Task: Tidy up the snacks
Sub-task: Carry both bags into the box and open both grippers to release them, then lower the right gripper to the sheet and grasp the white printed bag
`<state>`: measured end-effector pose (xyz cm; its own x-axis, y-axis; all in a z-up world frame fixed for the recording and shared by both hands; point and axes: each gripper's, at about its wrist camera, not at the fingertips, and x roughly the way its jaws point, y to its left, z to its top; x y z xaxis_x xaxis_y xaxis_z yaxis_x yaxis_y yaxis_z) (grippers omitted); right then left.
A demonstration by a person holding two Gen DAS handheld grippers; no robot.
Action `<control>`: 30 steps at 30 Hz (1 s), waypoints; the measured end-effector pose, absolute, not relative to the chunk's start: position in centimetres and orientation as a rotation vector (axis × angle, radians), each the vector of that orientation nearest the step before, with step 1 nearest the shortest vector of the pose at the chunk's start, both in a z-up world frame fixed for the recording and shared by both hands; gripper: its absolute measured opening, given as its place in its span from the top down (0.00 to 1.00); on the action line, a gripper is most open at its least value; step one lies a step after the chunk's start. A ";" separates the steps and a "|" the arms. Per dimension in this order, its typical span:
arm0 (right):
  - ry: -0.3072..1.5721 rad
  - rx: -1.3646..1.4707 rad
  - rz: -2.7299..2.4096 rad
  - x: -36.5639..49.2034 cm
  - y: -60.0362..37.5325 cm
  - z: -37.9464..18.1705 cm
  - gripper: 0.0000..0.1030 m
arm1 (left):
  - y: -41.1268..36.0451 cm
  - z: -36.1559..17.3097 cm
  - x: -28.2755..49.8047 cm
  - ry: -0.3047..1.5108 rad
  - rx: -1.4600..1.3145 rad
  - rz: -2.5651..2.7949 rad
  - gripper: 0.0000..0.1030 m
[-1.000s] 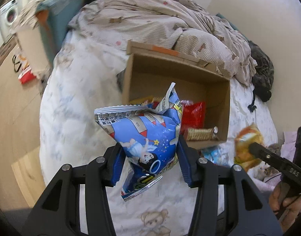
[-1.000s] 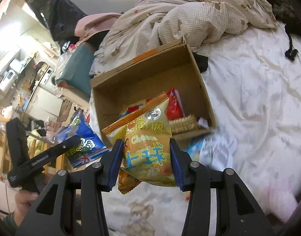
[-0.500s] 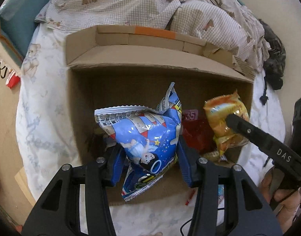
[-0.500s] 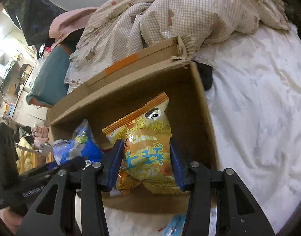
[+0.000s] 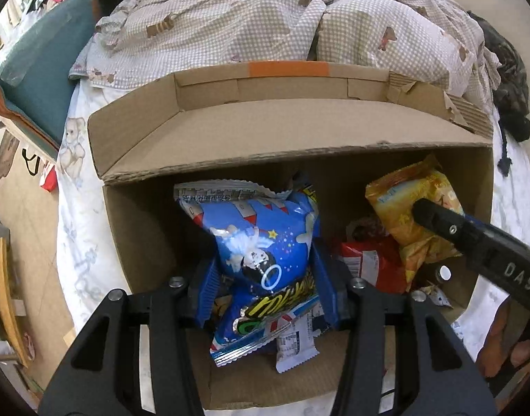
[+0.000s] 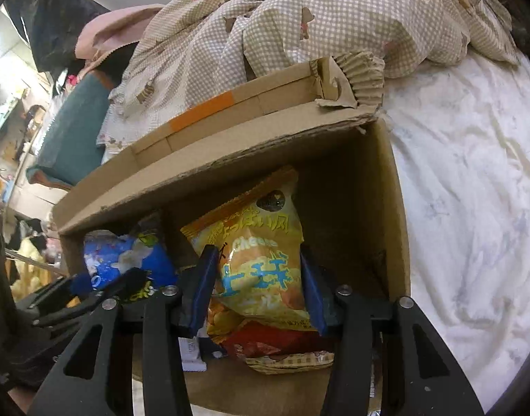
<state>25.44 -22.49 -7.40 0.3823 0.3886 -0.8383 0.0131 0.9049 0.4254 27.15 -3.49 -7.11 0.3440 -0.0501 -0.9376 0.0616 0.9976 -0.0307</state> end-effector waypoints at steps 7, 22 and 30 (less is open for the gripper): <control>1.108 0.426 0.293 25.1 -23.2 -5.5 0.45 | -3.7 -5.3 26.2 1.160 -0.003 -0.043 0.15; 1.032 0.393 0.287 22.6 -24.6 -1.7 0.19 | -2.8 -1.1 22.7 1.054 0.017 0.013 0.15; 1.009 0.386 0.289 19.5 -24.4 -0.3 0.19 | -1.1 1.3 19.5 0.961 -0.008 0.040 0.15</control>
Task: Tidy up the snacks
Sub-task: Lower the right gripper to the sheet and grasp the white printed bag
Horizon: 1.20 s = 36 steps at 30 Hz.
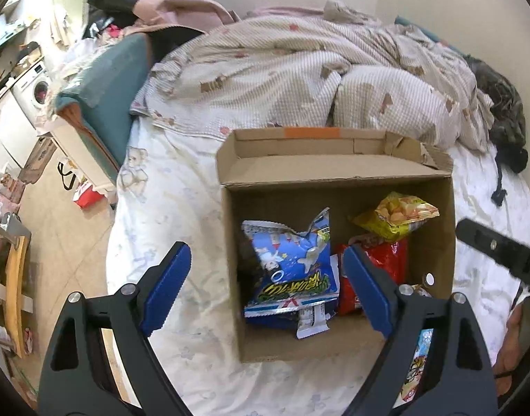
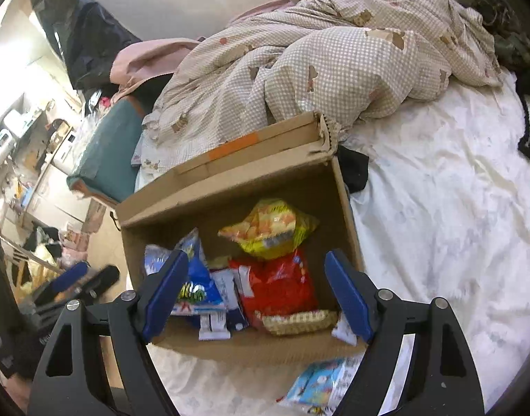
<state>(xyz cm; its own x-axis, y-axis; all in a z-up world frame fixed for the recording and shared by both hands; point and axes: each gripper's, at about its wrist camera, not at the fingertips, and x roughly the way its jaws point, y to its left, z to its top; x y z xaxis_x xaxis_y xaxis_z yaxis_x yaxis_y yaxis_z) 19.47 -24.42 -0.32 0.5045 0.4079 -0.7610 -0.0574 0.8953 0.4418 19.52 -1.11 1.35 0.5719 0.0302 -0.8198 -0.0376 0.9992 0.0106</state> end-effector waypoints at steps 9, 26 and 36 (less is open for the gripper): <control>1.056 0.351 0.287 14.2 -23.0 0.3 0.19 | 1.1 2.9 14.0 0.847 -0.099 0.045 0.15; 1.060 0.368 0.202 6.9 -26.1 -1.1 0.19 | 1.4 1.2 6.6 0.838 -0.073 -0.023 0.15; 1.219 0.500 0.031 7.8 -31.1 -8.3 0.17 | 1.7 -1.7 7.1 0.929 -0.105 -0.009 0.15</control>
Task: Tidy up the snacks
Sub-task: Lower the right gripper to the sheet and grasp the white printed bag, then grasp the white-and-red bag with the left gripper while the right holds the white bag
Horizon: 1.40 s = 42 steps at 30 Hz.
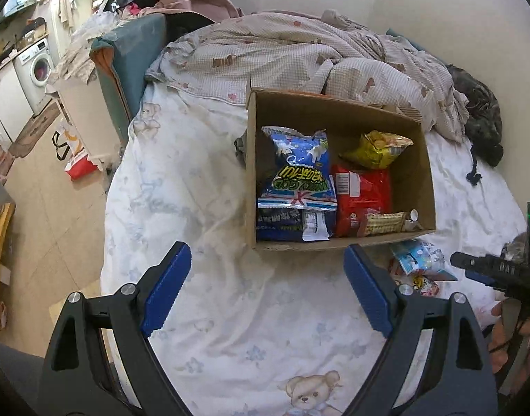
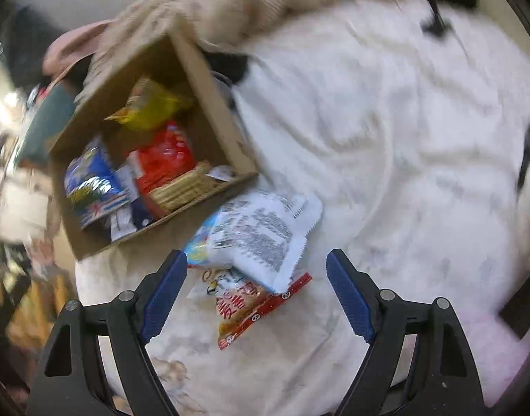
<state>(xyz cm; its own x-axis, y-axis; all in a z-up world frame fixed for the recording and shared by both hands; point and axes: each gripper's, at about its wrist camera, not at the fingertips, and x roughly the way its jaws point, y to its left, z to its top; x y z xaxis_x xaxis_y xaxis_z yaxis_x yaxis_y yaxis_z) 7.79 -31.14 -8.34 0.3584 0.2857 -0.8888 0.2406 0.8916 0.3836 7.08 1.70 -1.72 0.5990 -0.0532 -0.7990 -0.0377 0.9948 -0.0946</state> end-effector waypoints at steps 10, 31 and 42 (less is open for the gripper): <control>1.407 0.572 0.048 12.7 -29.9 -14.4 0.14 | 1.8 -2.8 7.7 0.981 -0.138 -0.028 0.15; 1.284 0.608 0.314 7.0 -28.5 -7.1 0.81 | -0.7 -4.0 7.6 1.038 -0.119 -0.101 0.15; 1.097 0.646 0.270 7.2 -32.7 -3.8 0.81 | -12.8 -10.2 8.9 1.275 -0.058 -0.347 0.15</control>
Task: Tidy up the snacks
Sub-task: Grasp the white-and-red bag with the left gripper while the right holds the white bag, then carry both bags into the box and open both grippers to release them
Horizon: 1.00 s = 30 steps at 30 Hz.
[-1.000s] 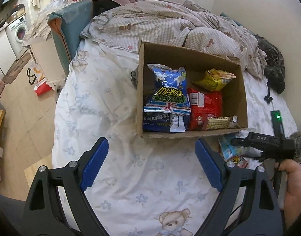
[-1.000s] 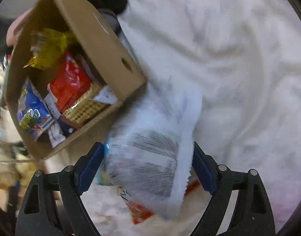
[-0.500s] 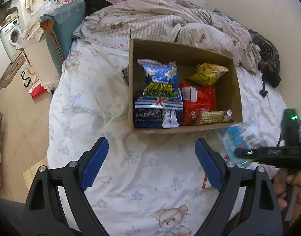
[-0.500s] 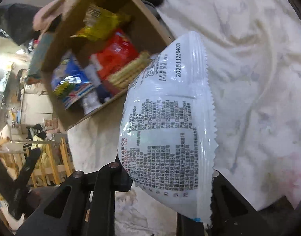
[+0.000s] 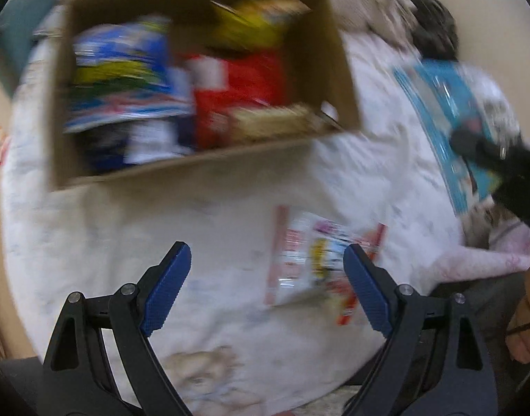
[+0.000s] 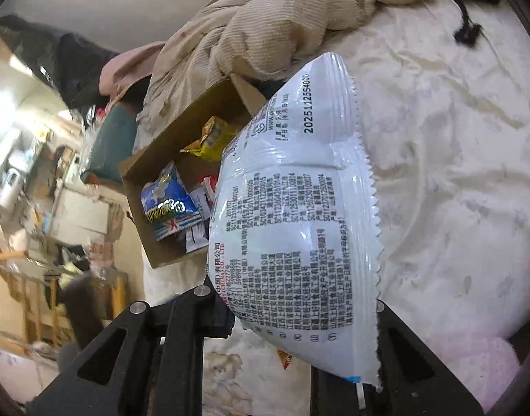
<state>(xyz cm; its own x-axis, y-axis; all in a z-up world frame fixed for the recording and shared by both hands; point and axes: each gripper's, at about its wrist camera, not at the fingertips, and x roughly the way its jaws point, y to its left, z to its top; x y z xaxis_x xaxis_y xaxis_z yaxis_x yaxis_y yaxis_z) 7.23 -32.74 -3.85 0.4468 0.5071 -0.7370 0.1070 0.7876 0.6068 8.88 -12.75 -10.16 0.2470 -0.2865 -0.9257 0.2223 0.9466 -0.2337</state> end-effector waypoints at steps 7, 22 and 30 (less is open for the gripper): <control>1.049 0.677 0.242 6.9 -34.0 -3.1 0.81 | -18.4 -15.5 8.9 1.410 -0.042 -0.368 0.15; 1.043 0.732 0.259 6.9 -35.2 -3.4 0.81 | -21.7 -17.5 9.1 1.463 -0.016 -0.409 0.38; 1.041 0.730 0.255 6.9 -35.3 -3.2 0.81 | -21.5 -16.3 8.7 1.450 -0.001 -0.425 0.60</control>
<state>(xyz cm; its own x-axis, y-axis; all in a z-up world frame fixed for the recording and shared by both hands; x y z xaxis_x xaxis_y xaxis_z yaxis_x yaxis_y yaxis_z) 6.90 -35.32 -3.24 0.5022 0.5187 -0.6919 0.1403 0.7407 0.6571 8.72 -21.46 -16.28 0.0600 -0.2812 -0.9578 0.2804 0.9256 -0.2542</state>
